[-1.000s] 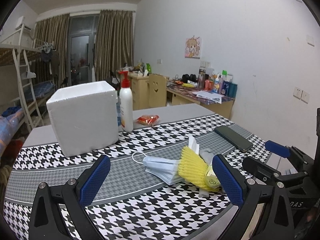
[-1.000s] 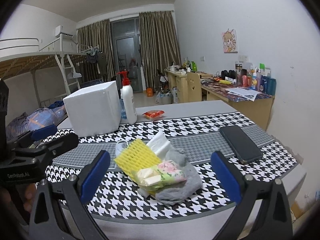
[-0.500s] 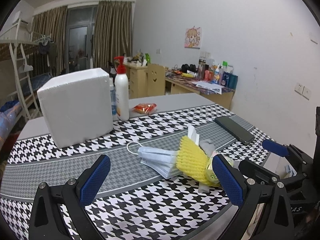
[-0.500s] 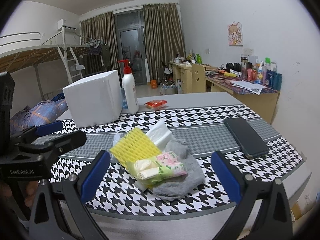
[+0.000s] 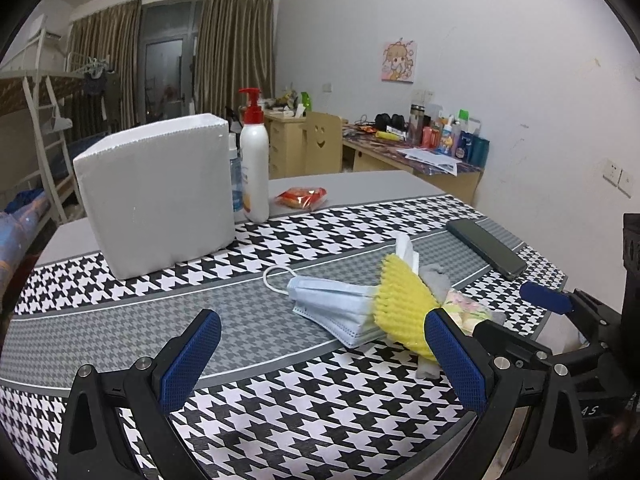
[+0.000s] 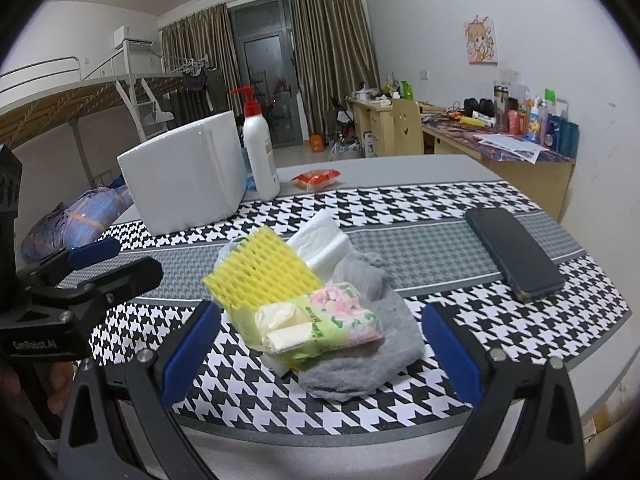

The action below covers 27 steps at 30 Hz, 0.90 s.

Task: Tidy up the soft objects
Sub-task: 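Close the right gripper on the floral wet-wipe pack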

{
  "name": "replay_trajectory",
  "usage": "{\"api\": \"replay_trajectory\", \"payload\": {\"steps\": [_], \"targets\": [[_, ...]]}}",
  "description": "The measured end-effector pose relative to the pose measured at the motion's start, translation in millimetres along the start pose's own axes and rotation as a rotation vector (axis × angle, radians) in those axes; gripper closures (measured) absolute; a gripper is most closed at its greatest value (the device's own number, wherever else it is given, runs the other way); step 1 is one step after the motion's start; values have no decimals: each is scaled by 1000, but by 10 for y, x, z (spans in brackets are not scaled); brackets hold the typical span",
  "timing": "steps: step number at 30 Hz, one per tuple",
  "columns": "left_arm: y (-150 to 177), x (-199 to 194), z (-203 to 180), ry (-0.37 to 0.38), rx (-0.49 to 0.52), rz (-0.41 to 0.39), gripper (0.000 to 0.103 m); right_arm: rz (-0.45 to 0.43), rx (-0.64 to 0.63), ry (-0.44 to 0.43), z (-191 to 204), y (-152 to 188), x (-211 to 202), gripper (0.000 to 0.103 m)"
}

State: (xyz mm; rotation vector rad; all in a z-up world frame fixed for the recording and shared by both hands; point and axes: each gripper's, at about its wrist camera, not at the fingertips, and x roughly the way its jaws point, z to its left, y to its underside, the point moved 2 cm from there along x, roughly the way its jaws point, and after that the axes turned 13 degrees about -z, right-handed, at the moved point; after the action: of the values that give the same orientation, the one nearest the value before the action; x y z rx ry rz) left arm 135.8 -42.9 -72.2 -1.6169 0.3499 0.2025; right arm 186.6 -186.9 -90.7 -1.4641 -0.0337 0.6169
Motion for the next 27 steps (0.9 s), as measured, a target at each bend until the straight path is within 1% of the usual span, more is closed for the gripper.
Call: {"api": "replay_trajectory", "payload": {"steps": [18,19,21,23,25,27], "targets": [[67,168,34,2,-17,58,1,79,-72,-22,19,107,259,2],[66,182,27,3,-17,61,1,82,-73,-25,19,109,267,2],[70,188,16,6,-16,66,1,96,-77,-37,23,122,281,8],[67,194,9,8,-16,61,1,106,-76,-50,34,131,295,15],[75,205,-5,9,-17,63,1,107,-79,-56,43,145,298,16],[89,225,-16,15,-18,70,1,107,-80,-58,41,152,297,20]]}}
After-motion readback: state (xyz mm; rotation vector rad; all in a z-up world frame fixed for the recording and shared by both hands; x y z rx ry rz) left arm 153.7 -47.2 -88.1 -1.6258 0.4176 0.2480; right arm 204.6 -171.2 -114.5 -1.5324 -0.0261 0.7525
